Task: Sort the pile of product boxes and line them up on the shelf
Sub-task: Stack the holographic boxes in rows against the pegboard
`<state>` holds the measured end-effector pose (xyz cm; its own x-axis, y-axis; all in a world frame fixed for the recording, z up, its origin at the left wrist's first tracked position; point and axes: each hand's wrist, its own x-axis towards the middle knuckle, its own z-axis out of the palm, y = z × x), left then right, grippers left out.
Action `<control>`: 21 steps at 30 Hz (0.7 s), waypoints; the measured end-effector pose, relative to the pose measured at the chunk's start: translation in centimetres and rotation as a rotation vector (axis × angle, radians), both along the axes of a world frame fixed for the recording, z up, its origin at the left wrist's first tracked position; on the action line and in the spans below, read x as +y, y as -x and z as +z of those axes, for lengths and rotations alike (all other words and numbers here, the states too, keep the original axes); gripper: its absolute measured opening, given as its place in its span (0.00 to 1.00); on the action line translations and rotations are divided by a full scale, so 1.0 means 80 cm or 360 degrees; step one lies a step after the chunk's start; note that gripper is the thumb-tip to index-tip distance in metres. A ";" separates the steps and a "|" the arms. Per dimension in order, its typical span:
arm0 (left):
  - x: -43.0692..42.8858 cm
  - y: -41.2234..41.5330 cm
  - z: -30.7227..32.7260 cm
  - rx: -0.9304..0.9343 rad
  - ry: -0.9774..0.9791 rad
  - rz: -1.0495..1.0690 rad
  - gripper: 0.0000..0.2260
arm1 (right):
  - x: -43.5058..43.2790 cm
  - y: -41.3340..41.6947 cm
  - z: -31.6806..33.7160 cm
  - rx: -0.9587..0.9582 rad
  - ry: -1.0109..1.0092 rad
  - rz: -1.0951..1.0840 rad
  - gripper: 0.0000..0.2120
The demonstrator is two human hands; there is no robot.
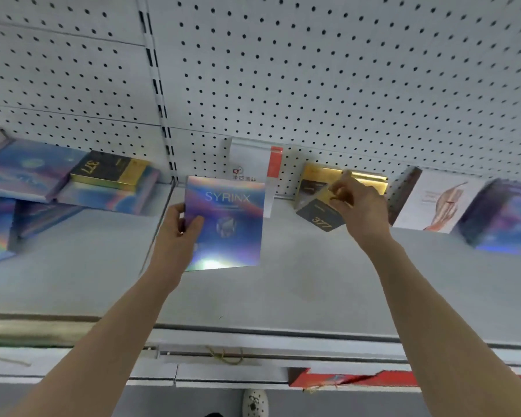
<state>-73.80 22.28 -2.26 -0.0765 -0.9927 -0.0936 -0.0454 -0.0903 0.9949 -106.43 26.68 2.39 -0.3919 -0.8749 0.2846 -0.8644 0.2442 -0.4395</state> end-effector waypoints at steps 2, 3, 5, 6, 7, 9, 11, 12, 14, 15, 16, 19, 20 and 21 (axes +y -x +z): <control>-0.002 0.020 -0.002 -0.0029 -0.0019 0.0039 0.09 | -0.034 0.019 -0.004 0.0175 -0.0129 0.0135 0.10; -0.003 0.029 -0.002 -0.0046 -0.0029 0.0058 0.09 | -0.048 0.025 -0.007 0.0231 -0.0187 0.0198 0.10; -0.003 0.043 -0.006 -0.0073 -0.0031 0.0101 0.08 | -0.072 0.034 -0.016 0.0348 -0.0267 0.0285 0.10; -0.001 0.049 -0.007 -0.0080 -0.0025 0.0125 0.08 | -0.081 0.039 -0.022 0.0426 -0.0281 0.0307 0.11; 0.000 0.055 -0.007 -0.0089 -0.0029 0.0148 0.08 | -0.088 0.043 -0.029 0.0498 -0.0264 0.0318 0.12; 0.002 0.064 -0.010 -0.0089 -0.0044 0.0176 0.08 | -0.099 0.051 -0.044 0.0570 -0.0125 0.0328 0.15; 0.004 0.072 -0.012 -0.0089 -0.0082 0.0188 0.09 | -0.105 0.057 -0.057 0.0607 0.0015 0.0329 0.19; 0.004 0.075 -0.014 -0.0085 -0.0091 0.0184 0.09 | -0.107 0.060 -0.063 0.0633 0.0037 0.0333 0.22; 0.006 0.081 -0.014 -0.0072 -0.0083 0.0168 0.11 | -0.108 0.063 -0.070 0.0692 0.0047 0.0361 0.25; 0.006 0.083 -0.015 -0.0074 -0.0077 0.0159 0.11 | -0.108 0.065 -0.071 0.0706 0.0049 0.0371 0.26; 0.007 0.085 -0.016 -0.0076 -0.0065 0.0153 0.10 | -0.108 0.066 -0.072 0.0713 0.0046 0.0376 0.27; 0.010 0.089 -0.018 -0.0092 -0.0041 0.0144 0.10 | -0.108 0.065 -0.072 0.0732 0.0007 0.0367 0.28; 0.012 0.090 -0.018 -0.0087 -0.0038 0.0138 0.10 | -0.107 0.064 -0.071 0.0738 -0.0007 0.0373 0.29; 0.013 0.090 -0.017 -0.0087 -0.0042 0.0125 0.10 | -0.105 0.062 -0.068 0.0734 -0.0021 0.0378 0.29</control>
